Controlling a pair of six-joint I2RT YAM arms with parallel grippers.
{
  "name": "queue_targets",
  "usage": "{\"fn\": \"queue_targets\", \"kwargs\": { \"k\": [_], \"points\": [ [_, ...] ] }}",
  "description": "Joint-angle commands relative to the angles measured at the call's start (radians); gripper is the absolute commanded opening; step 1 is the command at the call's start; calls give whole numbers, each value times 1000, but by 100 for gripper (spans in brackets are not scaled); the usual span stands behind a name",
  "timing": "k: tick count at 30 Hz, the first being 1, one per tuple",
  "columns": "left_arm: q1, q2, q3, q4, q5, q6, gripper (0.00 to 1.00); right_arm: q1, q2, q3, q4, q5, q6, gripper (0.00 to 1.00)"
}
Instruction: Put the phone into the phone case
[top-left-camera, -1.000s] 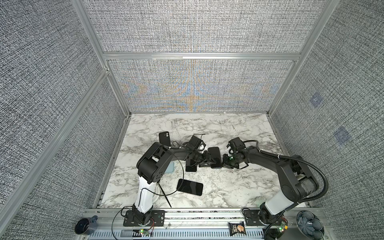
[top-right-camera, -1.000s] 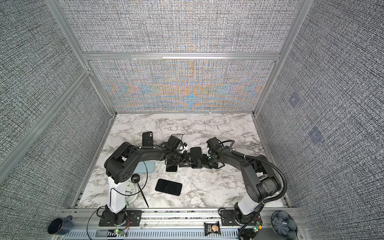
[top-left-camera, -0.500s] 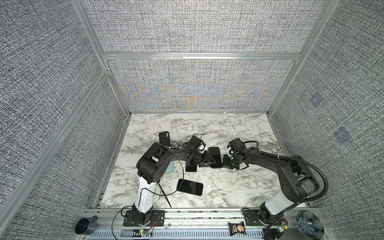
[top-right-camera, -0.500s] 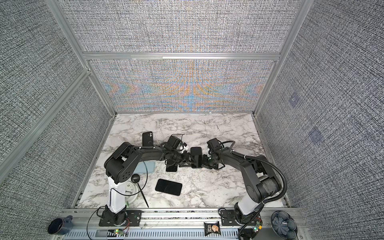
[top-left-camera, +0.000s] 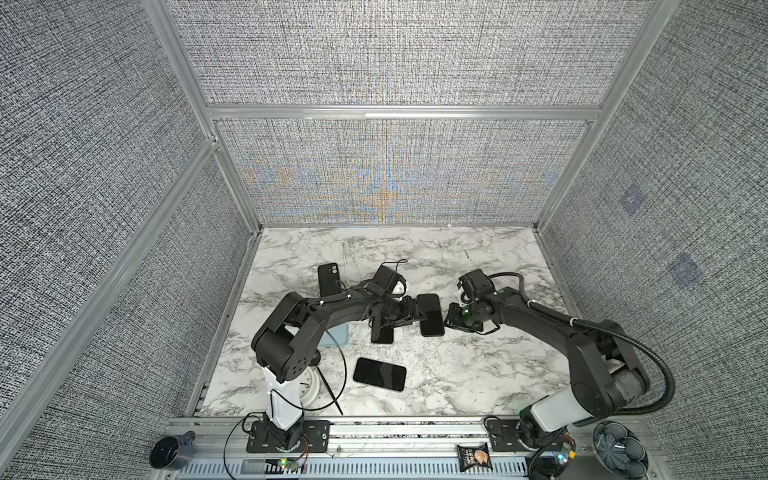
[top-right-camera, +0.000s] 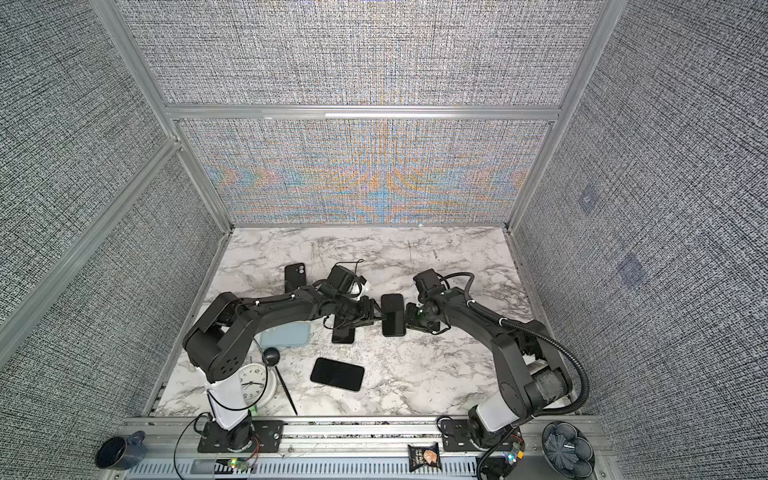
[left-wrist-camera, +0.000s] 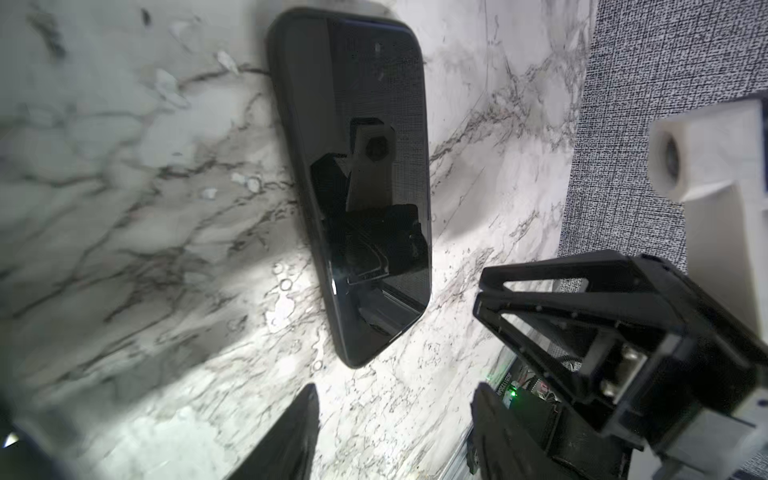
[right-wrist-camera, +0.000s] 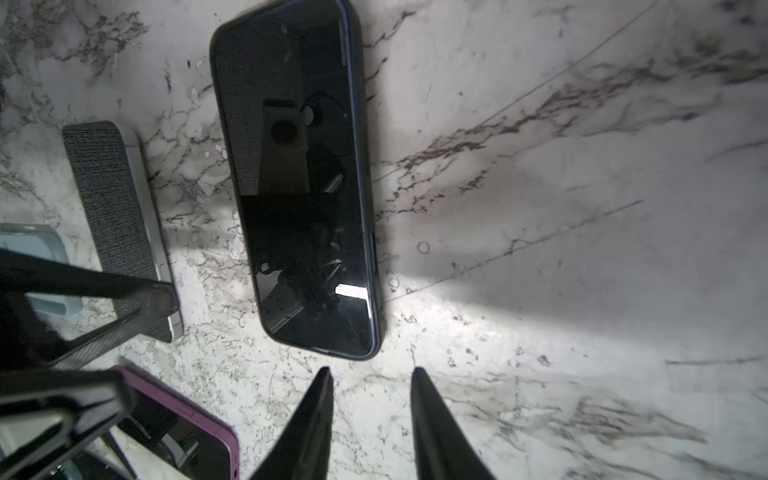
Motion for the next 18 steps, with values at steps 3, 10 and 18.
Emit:
{"fn": "queue_targets", "kwargs": {
  "k": [3, 10, 18],
  "points": [
    [10, -64, -4, -107, -112, 75, 66, 26, 13, 30, -35, 93, 16, 48],
    [25, -140, -22, -192, -200, 133, 82, 71, 77, 92, -43, 142, 35, 65],
    [61, -190, -71, -199, -217, 154, 95, 113, 125, 154, -63, 193, 48, 76]
  ]
}}
